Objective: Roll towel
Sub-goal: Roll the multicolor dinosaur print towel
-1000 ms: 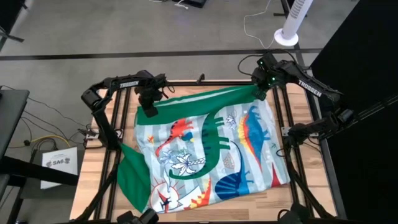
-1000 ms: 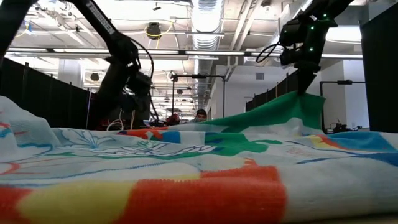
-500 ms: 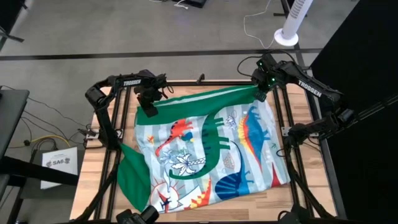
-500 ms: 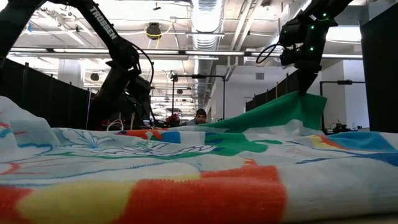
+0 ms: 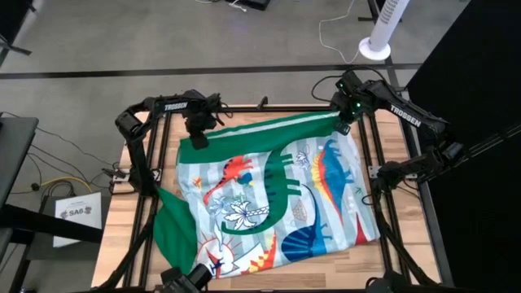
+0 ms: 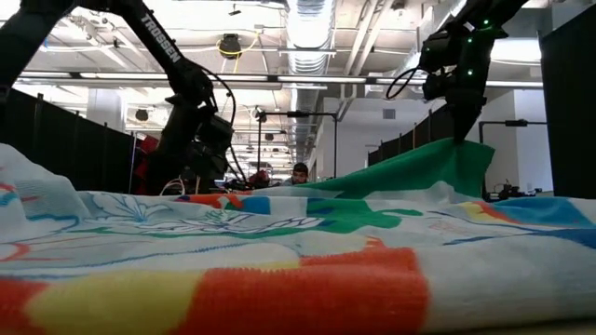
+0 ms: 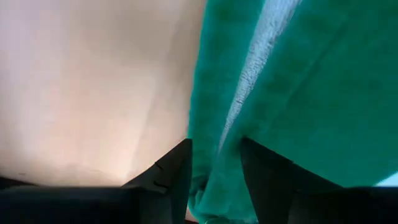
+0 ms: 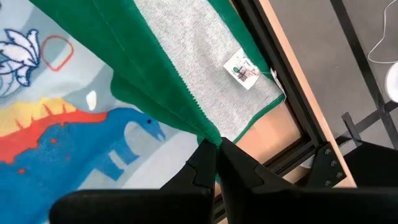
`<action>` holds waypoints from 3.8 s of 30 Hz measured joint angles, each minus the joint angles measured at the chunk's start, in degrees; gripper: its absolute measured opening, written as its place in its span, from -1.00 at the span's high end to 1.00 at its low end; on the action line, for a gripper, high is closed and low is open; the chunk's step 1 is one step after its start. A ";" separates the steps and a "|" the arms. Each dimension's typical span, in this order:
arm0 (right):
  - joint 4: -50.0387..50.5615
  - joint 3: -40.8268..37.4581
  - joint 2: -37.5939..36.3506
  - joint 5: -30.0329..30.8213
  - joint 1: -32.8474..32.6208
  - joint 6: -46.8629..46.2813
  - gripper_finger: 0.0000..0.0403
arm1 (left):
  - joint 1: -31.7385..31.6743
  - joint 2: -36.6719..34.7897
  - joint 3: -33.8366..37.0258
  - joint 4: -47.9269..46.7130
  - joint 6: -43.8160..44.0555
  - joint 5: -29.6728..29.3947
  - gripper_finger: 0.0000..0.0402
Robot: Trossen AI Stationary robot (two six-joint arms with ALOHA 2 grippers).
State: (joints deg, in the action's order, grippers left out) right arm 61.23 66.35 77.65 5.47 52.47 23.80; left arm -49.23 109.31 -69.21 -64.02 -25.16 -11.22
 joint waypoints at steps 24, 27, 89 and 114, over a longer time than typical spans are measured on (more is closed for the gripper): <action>-4.12 0.00 0.02 0.88 2.08 3.24 1.00 | 0.94 -7.63 -0.07 -10.78 7.15 0.76 0.99; -8.59 0.00 0.62 1.91 2.51 3.26 1.00 | 0.85 -13.42 -0.15 -10.23 8.97 0.79 0.99; -20.89 -6.11 3.22 -1.35 0.29 -13.08 -0.30 | -3.32 -12.24 2.03 3.37 15.32 -3.11 0.44; -35.76 -26.45 7.92 -2.21 -45.60 -41.63 0.96 | 42.45 -22.52 30.92 35.69 42.20 14.14 0.43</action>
State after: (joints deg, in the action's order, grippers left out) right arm 25.48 39.90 85.57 3.26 6.87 -17.82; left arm -6.78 86.79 -38.29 -28.34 17.03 2.91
